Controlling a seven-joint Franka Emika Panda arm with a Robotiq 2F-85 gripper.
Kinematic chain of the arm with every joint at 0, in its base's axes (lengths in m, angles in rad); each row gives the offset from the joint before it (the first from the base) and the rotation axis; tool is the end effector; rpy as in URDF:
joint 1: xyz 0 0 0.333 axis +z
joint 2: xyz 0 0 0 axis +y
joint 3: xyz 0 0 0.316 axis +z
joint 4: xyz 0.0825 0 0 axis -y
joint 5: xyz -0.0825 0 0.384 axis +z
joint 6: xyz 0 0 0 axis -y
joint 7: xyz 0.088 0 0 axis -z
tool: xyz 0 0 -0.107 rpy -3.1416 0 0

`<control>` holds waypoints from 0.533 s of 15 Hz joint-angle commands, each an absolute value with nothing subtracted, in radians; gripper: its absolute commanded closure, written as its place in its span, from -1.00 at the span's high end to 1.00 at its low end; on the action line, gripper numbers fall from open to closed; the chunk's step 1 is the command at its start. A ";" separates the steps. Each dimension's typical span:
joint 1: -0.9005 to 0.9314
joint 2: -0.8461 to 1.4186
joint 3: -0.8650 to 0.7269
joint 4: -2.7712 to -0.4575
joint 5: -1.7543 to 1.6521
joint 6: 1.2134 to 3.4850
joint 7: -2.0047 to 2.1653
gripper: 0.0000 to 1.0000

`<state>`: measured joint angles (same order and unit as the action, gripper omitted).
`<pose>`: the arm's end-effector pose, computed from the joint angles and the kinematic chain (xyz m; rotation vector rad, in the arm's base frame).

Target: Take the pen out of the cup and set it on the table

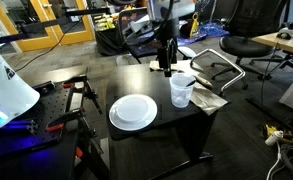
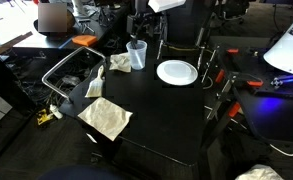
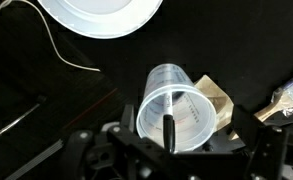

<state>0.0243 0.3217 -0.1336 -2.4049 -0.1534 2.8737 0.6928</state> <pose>0.5086 -0.0494 0.1965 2.9239 -0.9806 0.2584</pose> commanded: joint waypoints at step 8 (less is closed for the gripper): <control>0.042 0.372 -0.159 -2.350 -0.036 2.896 0.544 0.14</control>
<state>0.0262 0.3540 -0.1471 -2.3728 -0.0766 2.8751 0.5931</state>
